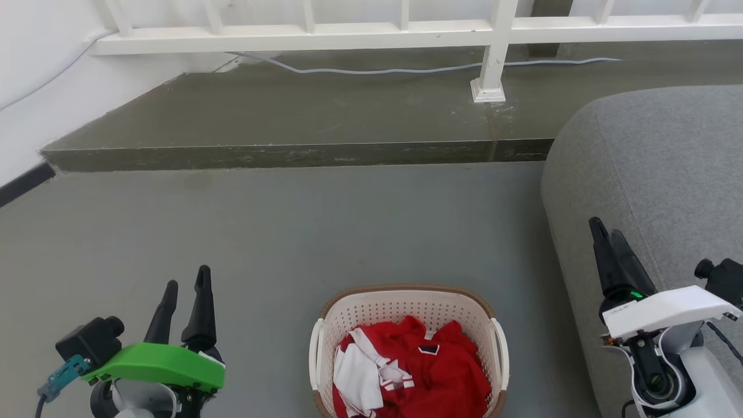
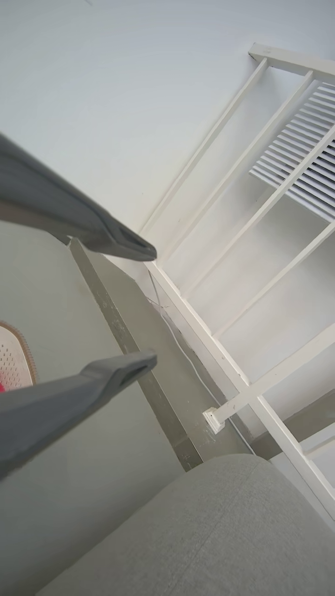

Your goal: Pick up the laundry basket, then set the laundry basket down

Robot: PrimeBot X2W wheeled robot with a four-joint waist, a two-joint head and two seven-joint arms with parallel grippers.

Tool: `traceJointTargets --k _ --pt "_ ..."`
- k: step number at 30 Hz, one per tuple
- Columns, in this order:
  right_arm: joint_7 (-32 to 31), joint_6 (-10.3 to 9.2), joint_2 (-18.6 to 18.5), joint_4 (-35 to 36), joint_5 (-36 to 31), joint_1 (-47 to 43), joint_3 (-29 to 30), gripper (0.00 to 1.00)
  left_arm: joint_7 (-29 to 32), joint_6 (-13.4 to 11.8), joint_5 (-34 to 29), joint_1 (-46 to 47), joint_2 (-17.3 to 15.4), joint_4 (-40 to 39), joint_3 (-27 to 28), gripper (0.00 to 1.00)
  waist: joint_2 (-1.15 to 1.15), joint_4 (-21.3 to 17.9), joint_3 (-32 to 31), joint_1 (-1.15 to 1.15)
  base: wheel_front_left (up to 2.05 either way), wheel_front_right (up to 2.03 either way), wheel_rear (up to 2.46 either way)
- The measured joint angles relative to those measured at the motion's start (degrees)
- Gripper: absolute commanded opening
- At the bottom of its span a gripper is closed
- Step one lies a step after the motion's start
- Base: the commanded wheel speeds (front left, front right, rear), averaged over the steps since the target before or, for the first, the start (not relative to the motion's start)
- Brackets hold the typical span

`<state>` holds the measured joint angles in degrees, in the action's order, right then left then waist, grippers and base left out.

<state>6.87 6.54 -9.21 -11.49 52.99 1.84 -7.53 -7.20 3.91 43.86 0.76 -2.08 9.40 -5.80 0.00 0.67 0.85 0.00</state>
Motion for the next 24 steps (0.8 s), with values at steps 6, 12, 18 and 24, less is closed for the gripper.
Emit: traceJointTargets --k 6,12,18,24 --pt "1.2 0.01 0.2 0.2 -4.5 0.0 -0.5 1.00 -1.2 -0.5 -4.1 0.0 0.0 -1.0 -0.8 1.00 0.00 0.0 0.1 0.00 0.00 0.00 0.00" --pt "1.9 0.01 0.2 0.1 -7.9 0.0 -0.7 1.00 -2.0 -0.9 -7.5 0.0 0.0 -2.0 -1.7 1.00 0.00 -0.1 0.3 0.00 0.00 0.00 0.00" --pt "3.3 0.18 0.3 0.1 -12.0 0.0 -1.2 1.00 -3.2 -1.5 -10.6 0.0 0.0 -3.1 -2.9 1.00 0.00 -0.1 0.5 0.00 0.00 0.00 0.00" --pt "4.3 0.26 0.3 0.1 -15.8 0.0 -1.9 1.00 -4.4 -1.9 -13.6 0.0 0.0 -4.1 -4.0 1.00 0.00 -0.1 0.6 0.00 0.00 0.00 0.00"
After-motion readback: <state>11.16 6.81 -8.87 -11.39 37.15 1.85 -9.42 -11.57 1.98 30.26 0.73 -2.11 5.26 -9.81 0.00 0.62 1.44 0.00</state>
